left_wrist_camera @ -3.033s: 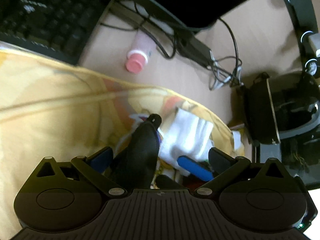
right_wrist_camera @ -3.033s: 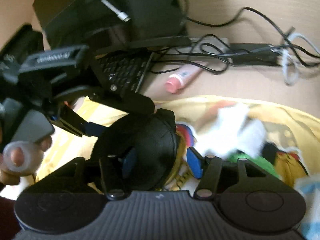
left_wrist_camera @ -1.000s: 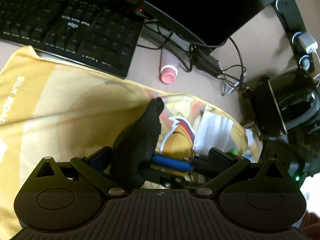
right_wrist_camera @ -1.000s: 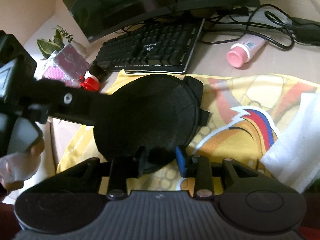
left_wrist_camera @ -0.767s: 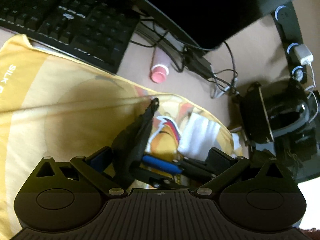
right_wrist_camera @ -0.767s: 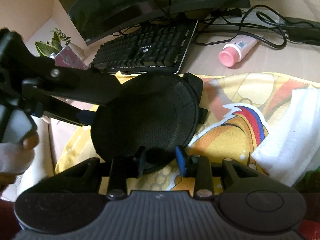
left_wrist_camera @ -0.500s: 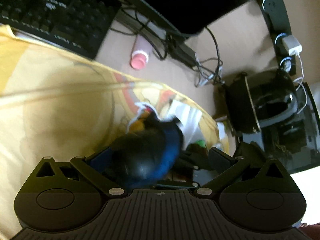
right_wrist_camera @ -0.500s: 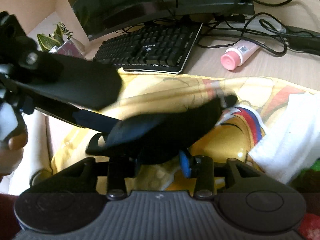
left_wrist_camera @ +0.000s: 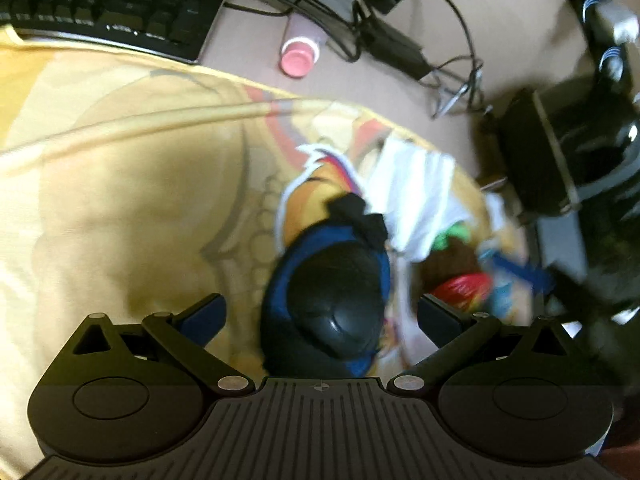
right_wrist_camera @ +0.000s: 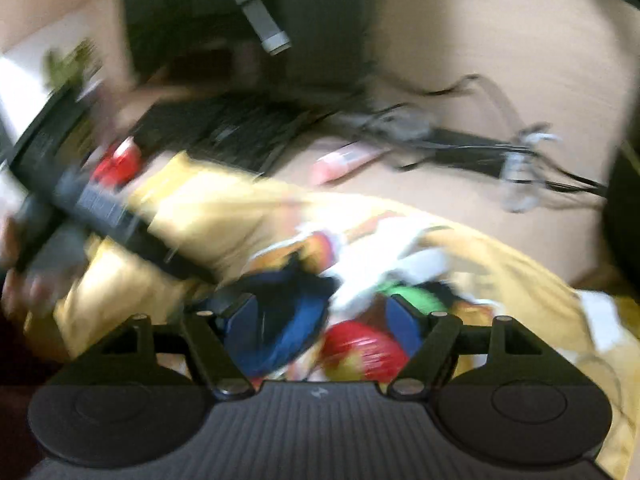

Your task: Clean container

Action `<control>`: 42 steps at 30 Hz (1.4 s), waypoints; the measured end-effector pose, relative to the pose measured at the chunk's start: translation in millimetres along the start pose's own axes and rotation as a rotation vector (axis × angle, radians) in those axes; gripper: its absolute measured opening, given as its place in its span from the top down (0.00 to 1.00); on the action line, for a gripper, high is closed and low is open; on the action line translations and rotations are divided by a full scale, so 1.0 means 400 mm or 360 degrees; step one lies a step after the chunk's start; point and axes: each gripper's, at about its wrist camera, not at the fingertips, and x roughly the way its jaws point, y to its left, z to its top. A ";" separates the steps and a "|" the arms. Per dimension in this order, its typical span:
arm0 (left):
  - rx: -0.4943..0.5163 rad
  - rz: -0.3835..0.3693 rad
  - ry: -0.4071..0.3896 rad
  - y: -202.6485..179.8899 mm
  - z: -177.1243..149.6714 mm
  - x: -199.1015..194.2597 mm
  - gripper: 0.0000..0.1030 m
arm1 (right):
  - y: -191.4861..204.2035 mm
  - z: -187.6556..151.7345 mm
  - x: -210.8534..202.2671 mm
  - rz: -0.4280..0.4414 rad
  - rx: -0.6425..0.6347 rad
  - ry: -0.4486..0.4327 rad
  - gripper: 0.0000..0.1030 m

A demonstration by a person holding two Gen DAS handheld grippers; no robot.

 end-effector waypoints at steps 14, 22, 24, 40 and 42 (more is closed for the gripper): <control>0.0478 0.0401 -0.0085 -0.087 -0.079 -0.029 0.00 | 0.007 0.081 0.247 -0.0224 -0.0107 0.0087 0.82; 0.0427 0.0426 -0.0039 -0.064 -0.077 -0.009 0.00 | -0.009 0.133 0.151 0.0013 0.0104 -0.0055 0.90; 0.0444 0.0444 -0.0026 -0.067 -0.076 -0.004 0.00 | -0.010 0.145 0.103 0.0206 0.0264 -0.0101 0.90; 0.0591 0.0446 0.0022 -0.097 -0.092 0.000 0.00 | 0.066 -0.008 0.118 0.0296 0.0275 0.0188 0.84; 0.0595 0.0446 0.0028 -0.096 -0.091 0.003 0.00 | 0.067 -0.017 0.116 0.0191 0.0203 0.0186 0.84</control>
